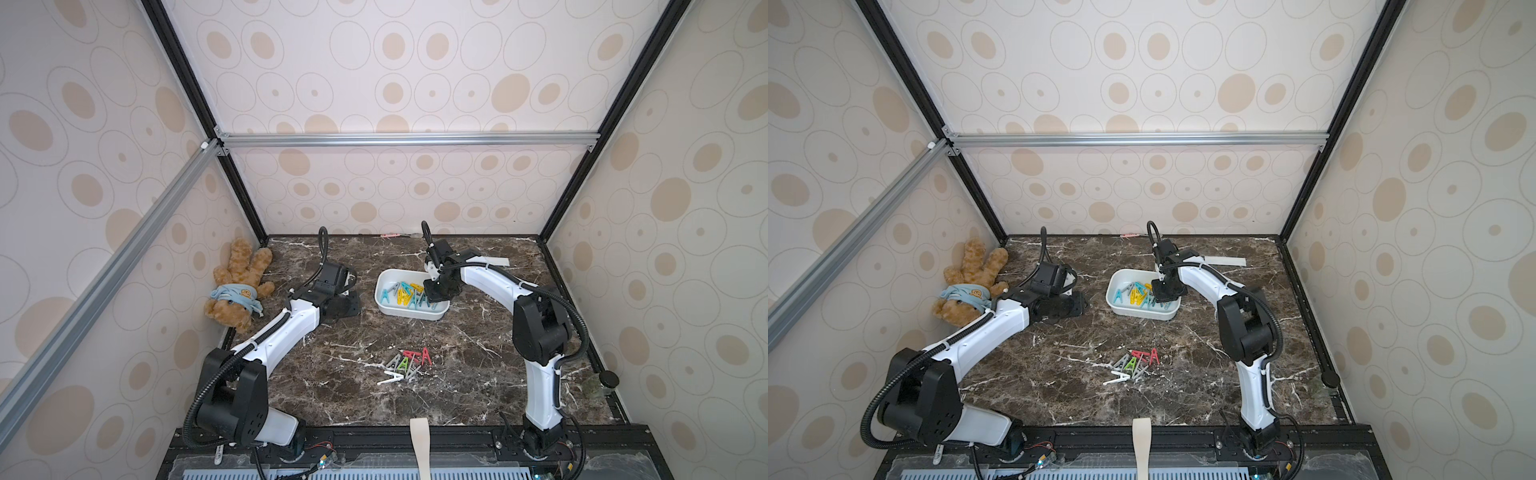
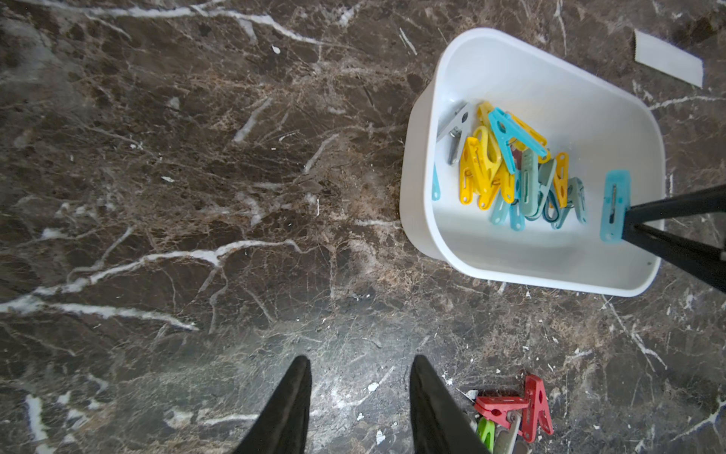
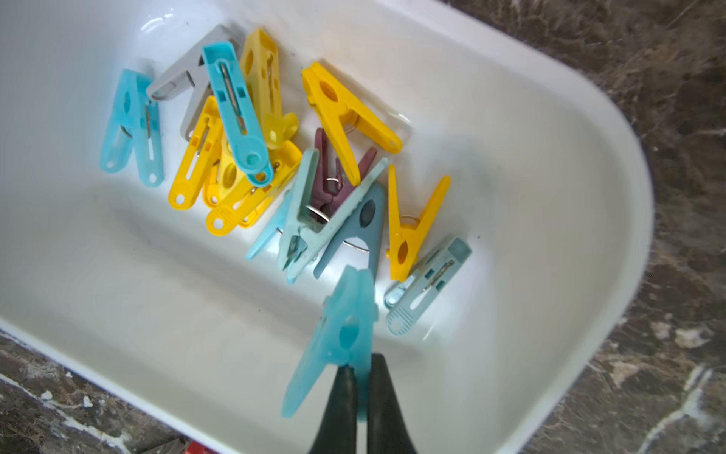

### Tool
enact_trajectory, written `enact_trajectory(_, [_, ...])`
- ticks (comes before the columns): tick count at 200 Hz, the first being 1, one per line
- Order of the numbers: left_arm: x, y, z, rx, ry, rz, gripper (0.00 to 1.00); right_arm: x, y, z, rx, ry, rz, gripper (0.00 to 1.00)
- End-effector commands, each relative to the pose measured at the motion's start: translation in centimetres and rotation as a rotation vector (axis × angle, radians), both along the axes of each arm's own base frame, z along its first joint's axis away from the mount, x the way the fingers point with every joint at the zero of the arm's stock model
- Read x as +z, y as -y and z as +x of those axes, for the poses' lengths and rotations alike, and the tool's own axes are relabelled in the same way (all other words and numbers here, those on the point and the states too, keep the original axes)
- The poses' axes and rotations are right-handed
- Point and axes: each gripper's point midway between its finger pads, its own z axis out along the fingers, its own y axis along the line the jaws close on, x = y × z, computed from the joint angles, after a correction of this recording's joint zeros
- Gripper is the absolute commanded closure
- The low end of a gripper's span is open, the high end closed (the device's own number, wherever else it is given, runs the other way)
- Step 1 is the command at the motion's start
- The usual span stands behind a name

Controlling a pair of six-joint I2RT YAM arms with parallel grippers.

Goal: Put the clothespins into the storage box
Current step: Place the clothespin in the storage box, then pick up the clothespin from the center of the board.

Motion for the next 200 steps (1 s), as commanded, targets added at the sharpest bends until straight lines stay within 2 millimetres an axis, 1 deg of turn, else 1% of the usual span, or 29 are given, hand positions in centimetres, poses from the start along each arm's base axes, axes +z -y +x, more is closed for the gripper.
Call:
enact_trajectory(1, [0.6,-0.1,-1.1,-0.034,-0.016,0.0,0.58,0.8,-0.7,1.1,0.018,0.033,0.031,0.95])
enact_trajectory(17, [0.4,0.3,-1.7,-0.045,-0.029,-0.028,0.57,0.6,-0.8,1.4,0.025,0.029,0.029,0.89])
enact_trajectory(41, [0.3,0.2,-1.9,-0.037,-0.031,-0.031,0.56,0.8,-0.9,1.5,0.028,0.023,0.032,0.83])
enact_trajectory(69, [0.0,0.7,-2.3,-0.053,-0.05,-0.047,0.55,2.3,-0.8,1.6,0.023,0.053,0.04,0.77])
enact_trajectory(103, [-0.6,1.5,-3.1,-0.081,-0.079,-0.047,0.55,4.3,-0.6,1.5,0.029,0.088,0.046,0.77])
enact_trajectory(116, [-1.2,1.9,-3.7,-0.094,-0.101,-0.042,0.55,5.0,-0.8,1.2,0.03,0.09,0.071,0.77])
enact_trajectory(126, [-2.0,2.3,-4.5,-0.104,-0.127,-0.039,0.55,5.5,-1.1,0.8,0.031,0.092,0.096,0.77])
enact_trajectory(146, [-3.5,3.6,-6.9,-0.15,-0.194,-0.029,0.56,6.2,-1.1,-0.2,0.025,0.103,0.139,0.77])
enact_trajectory(167, [-4.4,4.9,-9.6,-0.185,-0.248,-0.03,0.56,6.2,-0.9,-1.5,0.019,0.104,0.166,0.76])
enact_trajectory(200, [-6.2,7.8,-13.9,-0.237,-0.323,-0.053,0.57,6.0,-0.8,-2.7,0.014,0.096,0.203,0.76])
